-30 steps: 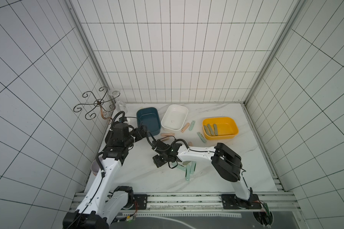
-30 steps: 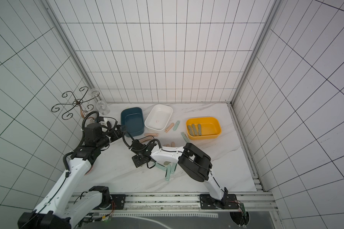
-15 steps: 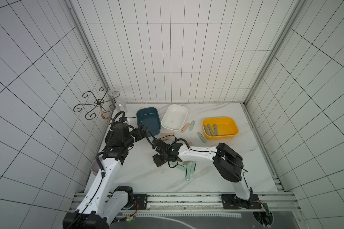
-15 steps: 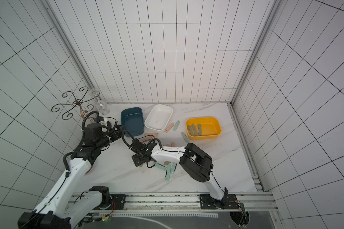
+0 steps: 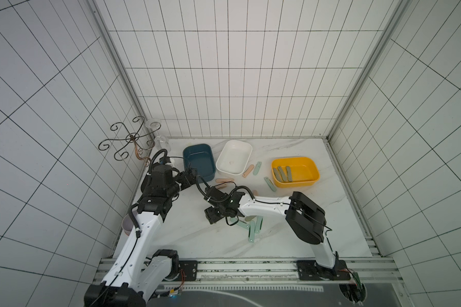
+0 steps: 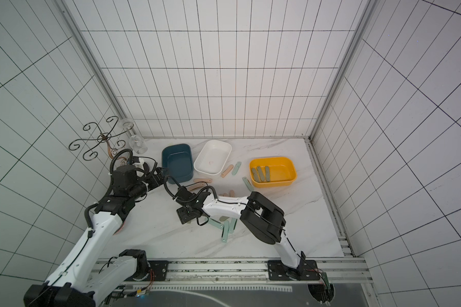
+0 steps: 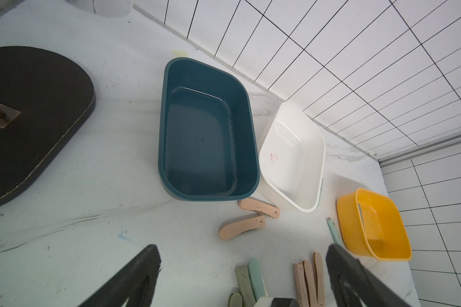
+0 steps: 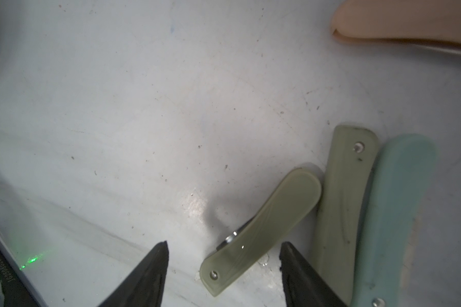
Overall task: Place the fruit knives into the storage box by color
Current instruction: Pick up the fruit knife from the center of the board.
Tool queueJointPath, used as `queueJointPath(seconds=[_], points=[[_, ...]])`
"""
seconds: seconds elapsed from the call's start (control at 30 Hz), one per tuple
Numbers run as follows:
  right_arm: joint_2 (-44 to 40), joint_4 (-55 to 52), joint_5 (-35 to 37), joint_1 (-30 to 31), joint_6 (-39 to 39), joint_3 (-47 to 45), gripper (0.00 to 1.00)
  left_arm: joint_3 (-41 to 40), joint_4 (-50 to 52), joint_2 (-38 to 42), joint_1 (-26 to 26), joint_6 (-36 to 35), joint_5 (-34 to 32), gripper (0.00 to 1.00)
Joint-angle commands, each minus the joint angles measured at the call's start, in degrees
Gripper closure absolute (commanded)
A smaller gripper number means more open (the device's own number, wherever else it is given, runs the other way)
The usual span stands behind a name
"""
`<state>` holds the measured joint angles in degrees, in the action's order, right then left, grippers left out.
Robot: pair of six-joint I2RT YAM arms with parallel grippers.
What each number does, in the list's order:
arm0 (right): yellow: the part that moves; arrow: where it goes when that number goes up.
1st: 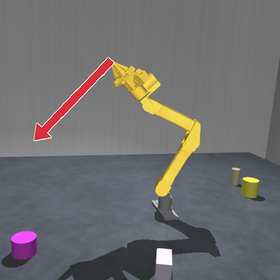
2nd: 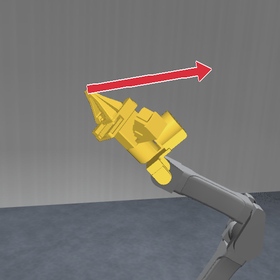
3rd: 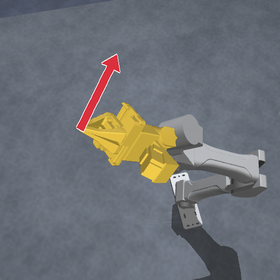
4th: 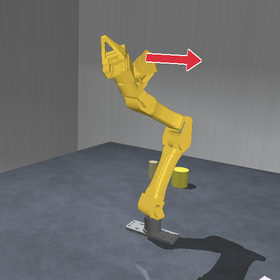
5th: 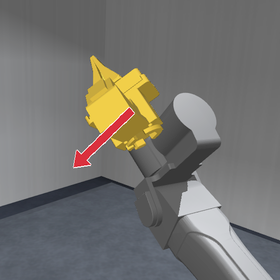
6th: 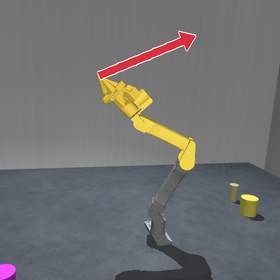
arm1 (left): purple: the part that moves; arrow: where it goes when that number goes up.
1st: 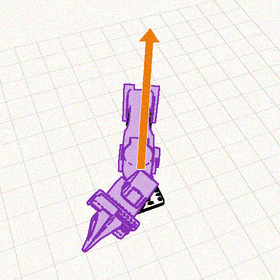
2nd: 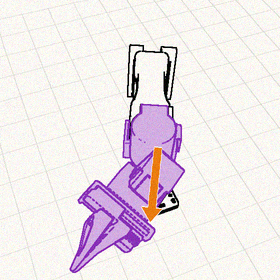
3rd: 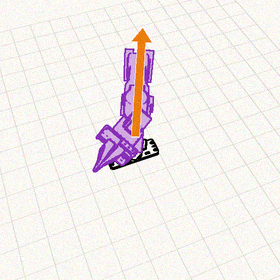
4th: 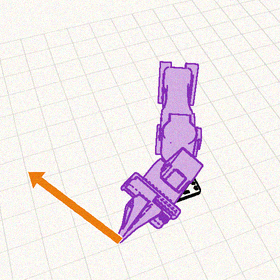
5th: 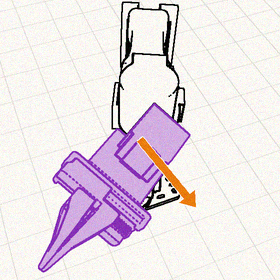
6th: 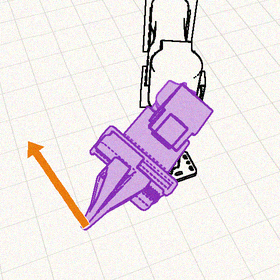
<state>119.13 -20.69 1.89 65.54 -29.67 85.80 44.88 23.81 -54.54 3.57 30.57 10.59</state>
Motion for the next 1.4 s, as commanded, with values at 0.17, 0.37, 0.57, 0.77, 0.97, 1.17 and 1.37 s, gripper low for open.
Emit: queueJointPath(seconds=[0.17,0.37,0.57,0.77,0.97,1.17,1.37], points=[[0.3,1.0,-1.3,-1.0,-1.8,-4.4,0.31,0.6,-1.2,0.1,-0.2,0.9,-2.4,0.03],[0.0,2.3,-1.7,-1.4,-2.1,-5.8,0.31,1.8,-1.1,-1.7,-0.7,2.1,-4.8,0.03],[1.1,2.8,-2.0,-1.9,-2.2,-5.6,0.31,3.2,-1.4,-3.1,-2.2,3.3,-5.6,0.03],[3.7,1.8,-0.2,-2.2,0.0,-2.7,0.35,3.3,-1.6,-2.8,-2.6,3.4,-5.3,0.03],[6.7,-2.0,2.8,-1.9,3.8,1.2,0.45,3.5,-1.6,-2.3,-2.9,3.6,-5.3,0.03],[8.4,-5.0,7.5,-0.6,7.5,3.9,0.57,3.7,-1.9,-2.2,-3.0,4.0,-4.9,0.03],[9.3,-5.4,8.7,0.0,8.7,5.0,0.58,3.7,-2.4,-2.3,-3.0,4.5,-4.5,0.03]])
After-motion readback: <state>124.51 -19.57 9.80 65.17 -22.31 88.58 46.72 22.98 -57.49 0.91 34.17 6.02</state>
